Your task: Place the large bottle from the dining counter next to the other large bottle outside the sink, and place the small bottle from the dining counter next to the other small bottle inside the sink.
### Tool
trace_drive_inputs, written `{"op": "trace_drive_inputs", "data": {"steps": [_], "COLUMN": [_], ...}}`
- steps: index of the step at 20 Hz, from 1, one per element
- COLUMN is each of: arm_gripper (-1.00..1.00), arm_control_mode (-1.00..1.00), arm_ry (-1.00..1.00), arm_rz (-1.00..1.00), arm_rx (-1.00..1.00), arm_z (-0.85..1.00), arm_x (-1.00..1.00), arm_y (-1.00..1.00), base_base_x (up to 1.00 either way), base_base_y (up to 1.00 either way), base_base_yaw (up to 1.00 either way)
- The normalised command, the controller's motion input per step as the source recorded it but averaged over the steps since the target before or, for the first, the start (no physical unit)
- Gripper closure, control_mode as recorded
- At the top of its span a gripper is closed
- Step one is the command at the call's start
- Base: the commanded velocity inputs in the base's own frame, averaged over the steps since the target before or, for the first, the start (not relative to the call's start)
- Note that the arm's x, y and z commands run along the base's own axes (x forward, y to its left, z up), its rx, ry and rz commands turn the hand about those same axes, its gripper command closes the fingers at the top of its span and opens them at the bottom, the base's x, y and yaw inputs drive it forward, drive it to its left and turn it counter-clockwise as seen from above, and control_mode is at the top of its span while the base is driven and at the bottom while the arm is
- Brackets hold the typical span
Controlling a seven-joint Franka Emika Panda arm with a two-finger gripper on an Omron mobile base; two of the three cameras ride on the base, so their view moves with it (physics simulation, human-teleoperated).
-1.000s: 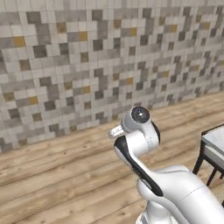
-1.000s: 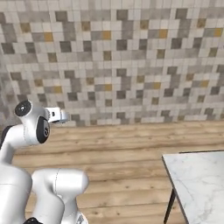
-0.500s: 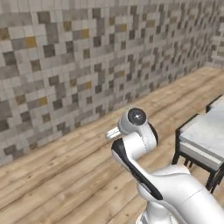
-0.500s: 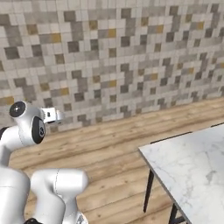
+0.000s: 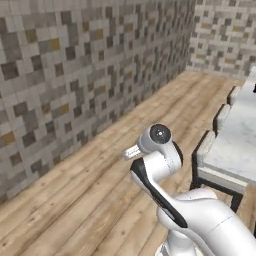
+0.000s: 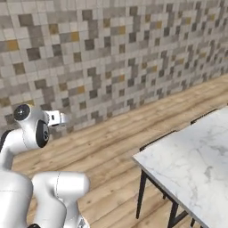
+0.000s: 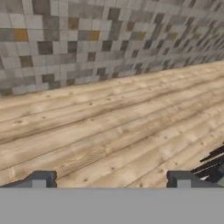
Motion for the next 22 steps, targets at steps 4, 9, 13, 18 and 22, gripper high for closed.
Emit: {"op": "trace_drive_inputs", "data": {"steps": [4,9,13,18,22], "arm_gripper": [-1.0,-1.0,-1.0,-1.0,-1.0], "arm_control_mode": [1.0,1.0,1.0,1.0,1.0], "arm_ry": [0.0,0.0,0.0,0.0,0.0], "arm_rz": [0.0,0.0,0.0,0.0,0.0], "arm_rx": [0.0,0.0,0.0,0.0,0.0], "arm_z": [0.0,0.0,0.0,0.0,0.0], "arm_x": [0.0,0.0,0.0,0.0,0.0], "arm_y": [0.0,0.0,0.0,0.0,0.0], "base_base_x": [0.49,0.36,0.28,0.35,0.55], "base_base_y": [0.64,0.52,0.17,0.2,0.5], "base_base_yaw": [-0.35,-0.41,-0.5,-0.53,-0.46]}}
